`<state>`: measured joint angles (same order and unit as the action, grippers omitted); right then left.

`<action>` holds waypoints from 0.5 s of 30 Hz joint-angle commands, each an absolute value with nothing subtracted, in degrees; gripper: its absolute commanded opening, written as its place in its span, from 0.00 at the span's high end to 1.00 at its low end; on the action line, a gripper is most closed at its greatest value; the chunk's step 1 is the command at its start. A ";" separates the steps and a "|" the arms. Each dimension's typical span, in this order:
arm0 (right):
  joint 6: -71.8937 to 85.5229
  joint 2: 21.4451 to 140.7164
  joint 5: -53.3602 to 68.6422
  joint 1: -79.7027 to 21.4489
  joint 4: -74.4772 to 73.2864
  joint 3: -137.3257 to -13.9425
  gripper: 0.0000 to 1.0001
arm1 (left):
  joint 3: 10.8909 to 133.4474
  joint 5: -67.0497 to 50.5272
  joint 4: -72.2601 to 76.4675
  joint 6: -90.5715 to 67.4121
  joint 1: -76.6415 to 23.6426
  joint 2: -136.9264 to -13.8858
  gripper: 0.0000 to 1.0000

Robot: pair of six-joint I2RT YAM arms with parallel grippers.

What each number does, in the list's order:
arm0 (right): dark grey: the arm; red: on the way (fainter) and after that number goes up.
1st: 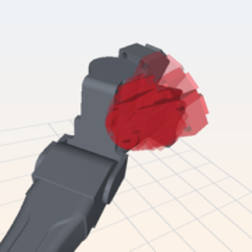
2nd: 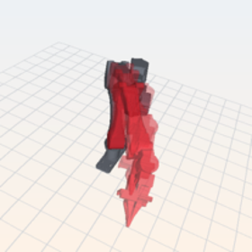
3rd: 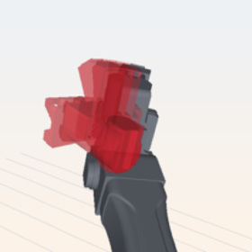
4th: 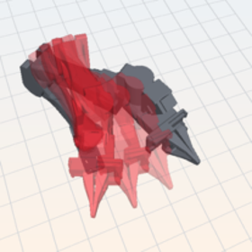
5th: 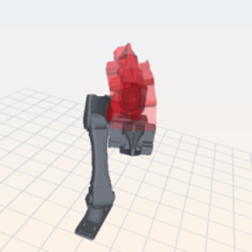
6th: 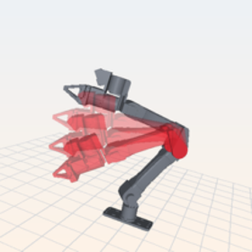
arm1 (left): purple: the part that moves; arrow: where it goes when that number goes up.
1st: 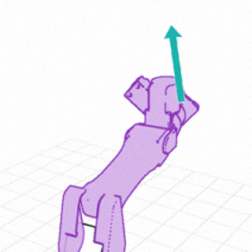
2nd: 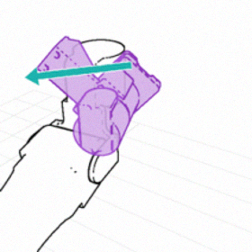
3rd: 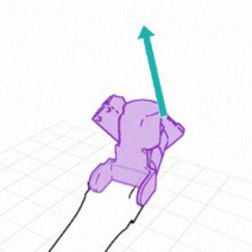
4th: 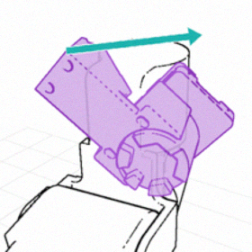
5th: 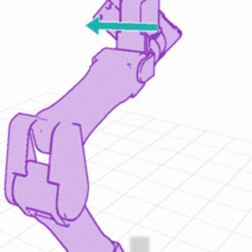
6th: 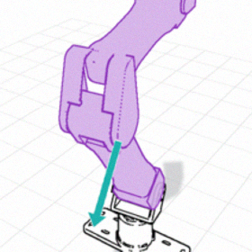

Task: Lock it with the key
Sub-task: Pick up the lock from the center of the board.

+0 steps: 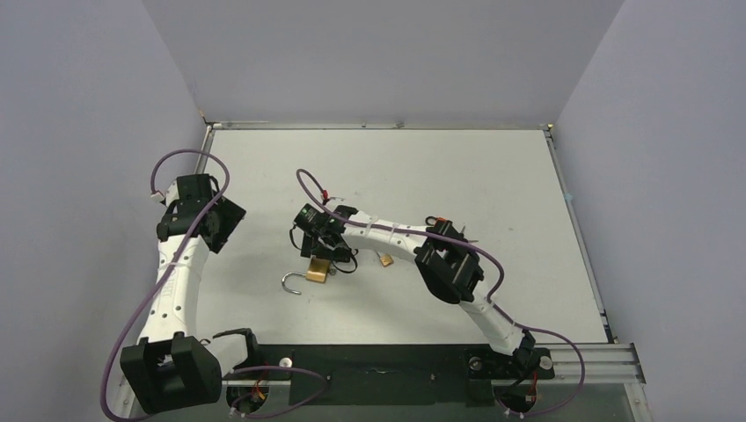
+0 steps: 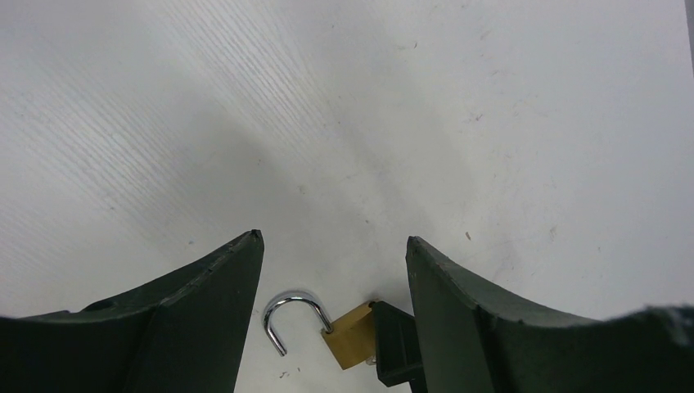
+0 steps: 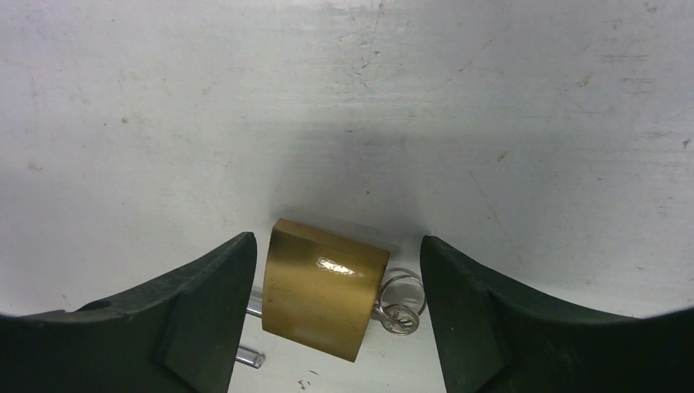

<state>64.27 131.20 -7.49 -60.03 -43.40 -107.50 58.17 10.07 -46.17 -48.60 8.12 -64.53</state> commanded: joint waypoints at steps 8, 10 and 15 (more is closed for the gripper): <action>63.83 135.73 -9.40 -62.84 -50.10 -115.06 0.34 | 55.95 6.07 -43.33 -47.83 9.66 -63.47 0.38; 63.21 136.23 -10.15 -62.84 -50.56 -115.93 0.35 | 55.62 5.54 -43.09 -48.14 9.75 -63.51 0.37; 58.87 138.85 -14.02 -62.85 -52.83 -118.95 0.42 | 55.63 4.47 -42.88 -48.27 9.95 -63.52 0.37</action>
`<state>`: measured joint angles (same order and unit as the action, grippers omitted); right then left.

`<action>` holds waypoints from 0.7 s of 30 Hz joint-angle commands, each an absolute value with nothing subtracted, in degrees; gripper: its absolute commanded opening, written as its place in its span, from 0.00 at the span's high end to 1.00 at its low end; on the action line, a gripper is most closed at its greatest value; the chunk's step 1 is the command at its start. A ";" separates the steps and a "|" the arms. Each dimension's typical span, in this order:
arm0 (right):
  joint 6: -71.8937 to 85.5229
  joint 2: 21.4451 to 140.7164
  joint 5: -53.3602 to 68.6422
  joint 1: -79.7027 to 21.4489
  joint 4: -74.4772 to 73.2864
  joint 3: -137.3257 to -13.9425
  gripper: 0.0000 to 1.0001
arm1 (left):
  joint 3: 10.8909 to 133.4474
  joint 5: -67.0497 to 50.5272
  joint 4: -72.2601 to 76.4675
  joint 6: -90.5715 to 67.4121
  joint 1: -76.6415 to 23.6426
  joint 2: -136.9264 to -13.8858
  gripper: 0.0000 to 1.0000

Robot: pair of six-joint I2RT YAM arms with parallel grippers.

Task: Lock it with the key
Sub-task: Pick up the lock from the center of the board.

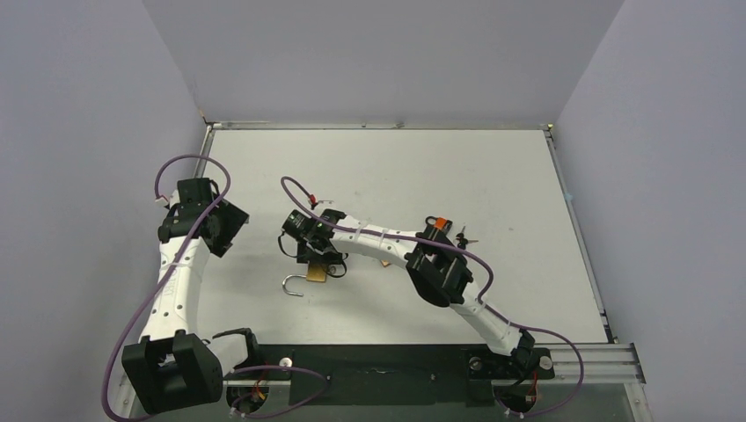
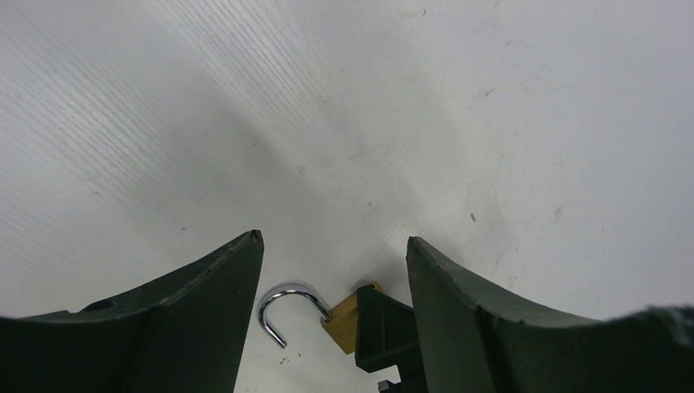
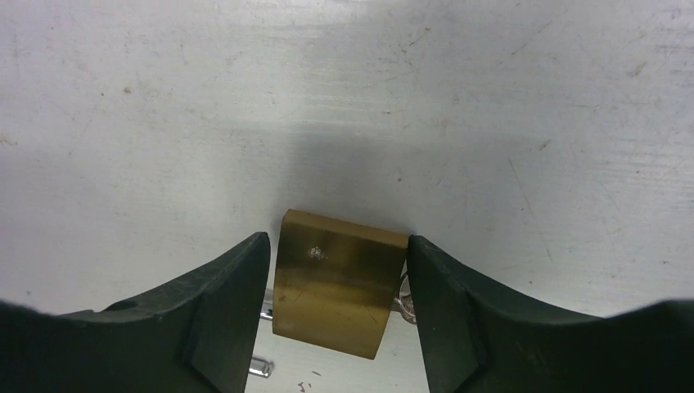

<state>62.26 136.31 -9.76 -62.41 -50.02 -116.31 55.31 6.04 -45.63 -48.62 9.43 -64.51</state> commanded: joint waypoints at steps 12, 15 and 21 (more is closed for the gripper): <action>50.75 141.73 -18.14 -64.32 -55.59 -122.95 0.47 | 52.21 2.19 -41.63 -48.40 10.07 -62.77 0.37; 49.87 142.40 -17.84 -64.68 -56.02 -123.27 0.47 | 51.68 1.66 -41.56 -48.66 10.00 -62.66 0.37; 49.18 141.64 -16.83 -64.12 -54.86 -122.33 0.56 | 50.46 0.14 -40.98 -48.86 10.02 -62.39 0.37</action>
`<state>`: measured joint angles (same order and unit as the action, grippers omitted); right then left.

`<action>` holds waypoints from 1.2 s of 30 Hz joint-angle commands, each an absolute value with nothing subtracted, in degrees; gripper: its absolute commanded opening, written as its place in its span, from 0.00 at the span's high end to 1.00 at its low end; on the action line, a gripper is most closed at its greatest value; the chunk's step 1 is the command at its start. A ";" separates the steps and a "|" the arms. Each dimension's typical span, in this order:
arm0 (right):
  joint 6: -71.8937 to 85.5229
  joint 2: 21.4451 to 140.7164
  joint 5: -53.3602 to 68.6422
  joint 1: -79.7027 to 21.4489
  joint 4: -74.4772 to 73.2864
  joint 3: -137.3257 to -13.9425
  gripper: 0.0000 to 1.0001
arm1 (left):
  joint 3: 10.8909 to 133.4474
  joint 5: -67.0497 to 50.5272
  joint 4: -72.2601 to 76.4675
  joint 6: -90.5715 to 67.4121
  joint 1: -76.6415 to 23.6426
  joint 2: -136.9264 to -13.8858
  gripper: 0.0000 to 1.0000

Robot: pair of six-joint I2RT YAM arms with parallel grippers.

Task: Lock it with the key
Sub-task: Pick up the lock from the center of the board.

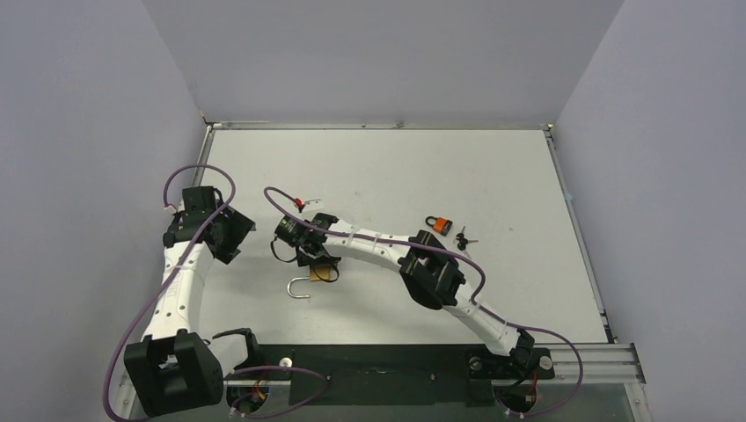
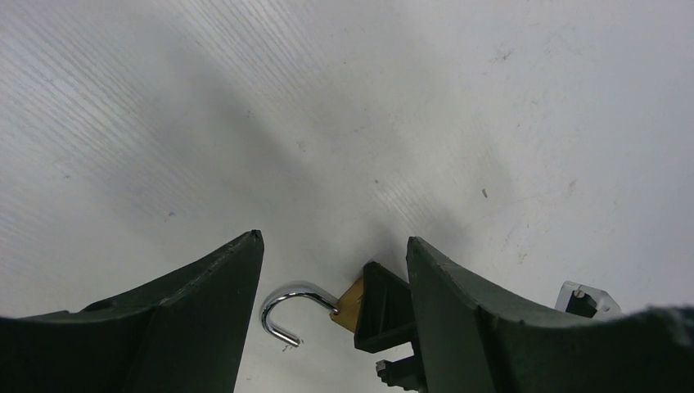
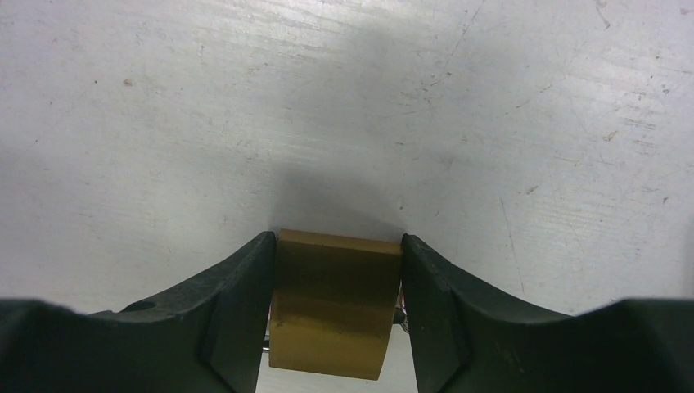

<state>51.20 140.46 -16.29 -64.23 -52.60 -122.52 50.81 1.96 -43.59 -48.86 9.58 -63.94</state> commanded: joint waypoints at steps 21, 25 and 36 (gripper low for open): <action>46.00 115.73 3.01 -51.29 -32.55 -97.46 1.00 | 47.26 -21.85 -21.68 -34.54 -1.58 -56.75 0.43; 44.19 112.49 6.61 -49.32 -32.56 -97.63 1.00 | 50.84 -18.69 -21.89 -27.42 -6.97 -55.96 0.43; 40.87 105.07 10.87 -45.42 -32.55 -95.49 1.00 | 57.57 -20.56 -23.34 -19.68 -11.31 -59.16 0.43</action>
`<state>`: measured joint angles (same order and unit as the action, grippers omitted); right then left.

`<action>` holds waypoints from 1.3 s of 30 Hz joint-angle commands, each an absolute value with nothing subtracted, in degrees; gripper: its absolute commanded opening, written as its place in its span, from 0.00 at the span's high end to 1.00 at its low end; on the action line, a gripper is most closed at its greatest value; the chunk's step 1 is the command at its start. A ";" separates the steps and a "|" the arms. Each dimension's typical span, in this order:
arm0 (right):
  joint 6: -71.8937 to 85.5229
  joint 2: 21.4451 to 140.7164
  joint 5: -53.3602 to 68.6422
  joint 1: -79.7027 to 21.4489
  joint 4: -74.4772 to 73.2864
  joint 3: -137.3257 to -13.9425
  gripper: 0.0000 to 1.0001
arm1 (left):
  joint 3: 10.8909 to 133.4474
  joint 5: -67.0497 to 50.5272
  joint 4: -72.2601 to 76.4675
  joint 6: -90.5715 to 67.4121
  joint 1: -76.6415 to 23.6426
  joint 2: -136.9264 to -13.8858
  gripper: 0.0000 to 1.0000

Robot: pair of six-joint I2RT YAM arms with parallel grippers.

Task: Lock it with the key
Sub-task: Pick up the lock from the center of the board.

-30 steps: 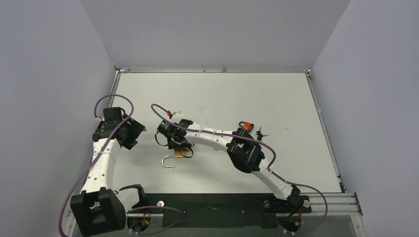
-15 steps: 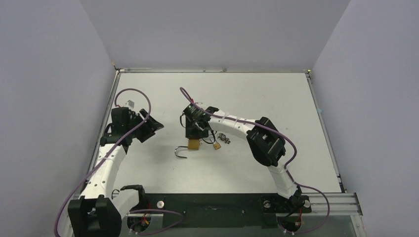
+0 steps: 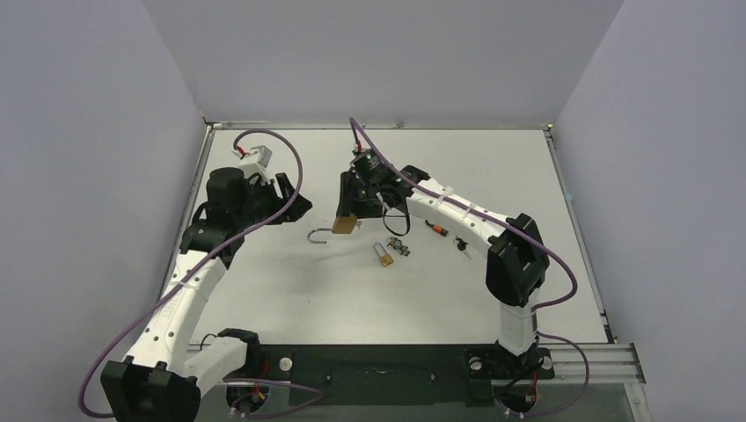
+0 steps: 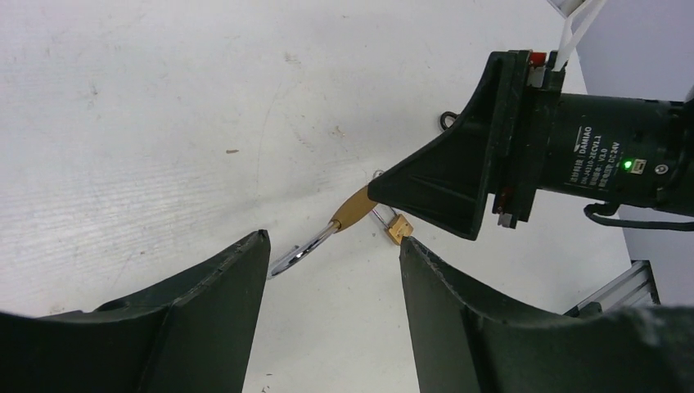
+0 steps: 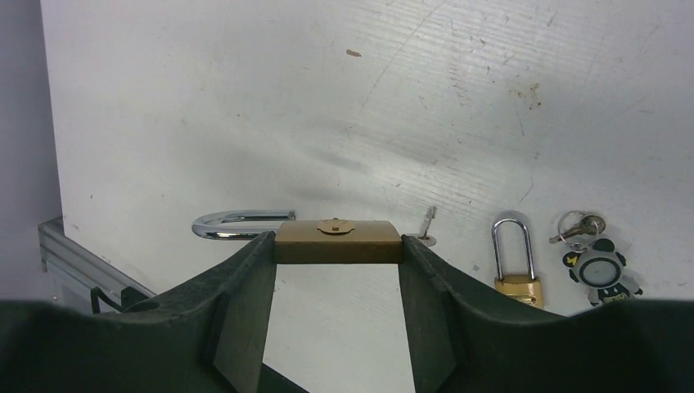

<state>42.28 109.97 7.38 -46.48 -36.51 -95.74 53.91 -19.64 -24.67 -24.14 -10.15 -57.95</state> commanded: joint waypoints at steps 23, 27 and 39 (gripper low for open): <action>35.20 89.17 21.24 -35.37 -39.64 -95.18 1.00 | 69.44 -20.00 -31.44 -3.72 -26.78 -67.42 0.48; 35.23 89.36 22.26 -35.17 -40.03 -96.36 1.00 | 70.78 -19.08 -31.83 -3.24 -28.18 -69.26 0.50; 35.35 89.35 22.17 -34.84 -40.62 -97.50 1.00 | 70.27 -19.17 -31.42 -3.80 -29.53 -70.30 0.60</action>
<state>34.92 91.50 20.05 -35.22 -44.80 -93.01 68.10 -19.68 -31.94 -4.45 -29.30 -70.37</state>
